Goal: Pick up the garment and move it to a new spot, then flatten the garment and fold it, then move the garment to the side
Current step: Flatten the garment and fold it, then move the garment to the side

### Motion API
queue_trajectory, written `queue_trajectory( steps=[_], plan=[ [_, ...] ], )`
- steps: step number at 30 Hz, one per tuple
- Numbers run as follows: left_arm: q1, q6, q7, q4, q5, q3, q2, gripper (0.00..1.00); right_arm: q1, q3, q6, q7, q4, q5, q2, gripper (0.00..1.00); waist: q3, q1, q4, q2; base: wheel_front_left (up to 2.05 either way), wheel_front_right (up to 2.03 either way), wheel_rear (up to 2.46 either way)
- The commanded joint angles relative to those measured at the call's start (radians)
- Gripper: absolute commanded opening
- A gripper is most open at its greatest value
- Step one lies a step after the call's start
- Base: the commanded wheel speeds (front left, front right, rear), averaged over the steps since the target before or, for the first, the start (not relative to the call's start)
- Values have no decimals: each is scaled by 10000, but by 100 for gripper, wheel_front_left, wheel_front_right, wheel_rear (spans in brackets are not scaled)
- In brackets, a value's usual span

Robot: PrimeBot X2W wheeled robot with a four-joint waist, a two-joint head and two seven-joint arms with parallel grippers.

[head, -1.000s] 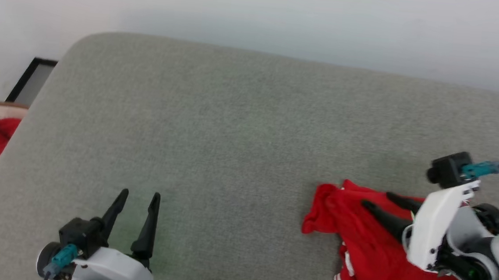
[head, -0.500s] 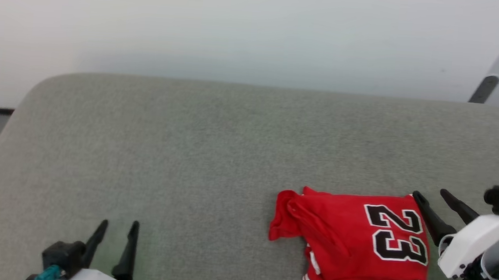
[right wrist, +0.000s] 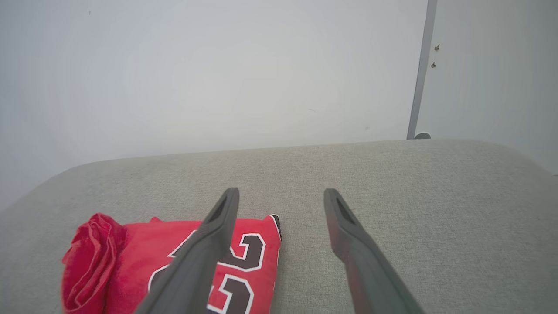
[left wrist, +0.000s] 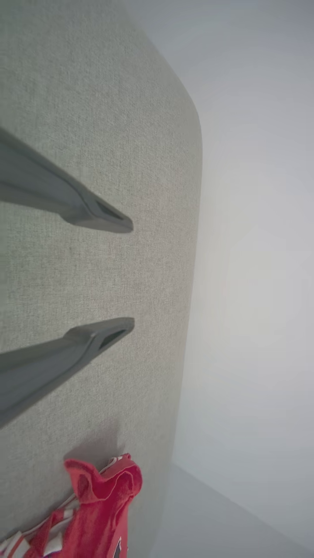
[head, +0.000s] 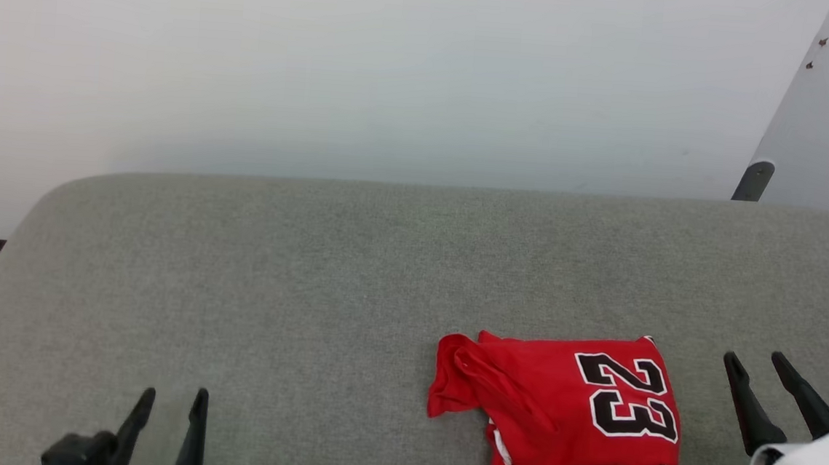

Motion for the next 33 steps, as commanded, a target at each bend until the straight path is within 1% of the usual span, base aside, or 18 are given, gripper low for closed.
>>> queue_trajectory(
  steps=[1,8,17,23,28,33],
  plan=[
    [267,-20,3,-172,103,41,-29,100,276,-130,-4,-101,-112,-68,-53,100,-82,0,30,0,0,0,0],
    [1079,-20,3,-924,118,188,-89,100,1349,-910,-4,-149,-802,-138,-148,100,-208,0,179,0,0,0,0],
    [2097,113,3,-1842,267,620,-195,100,2554,-2225,-4,213,-1958,-492,136,100,-258,0,166,0,0,0,0],
    [2239,168,3,-2033,288,634,-220,100,2906,-2803,-4,532,-2546,-872,484,100,-230,0,168,0,0,0,0],
    [2114,183,3,-2057,258,595,-202,100,3055,-3054,-4,671,-2894,-1142,729,100,-206,0,195,0,0,0,0],
    [2022,227,3,-2076,301,554,-181,100,3084,-3228,-4,785,-3067,-1562,843,100,-185,0,220,0,0,0,0]
  ],
)
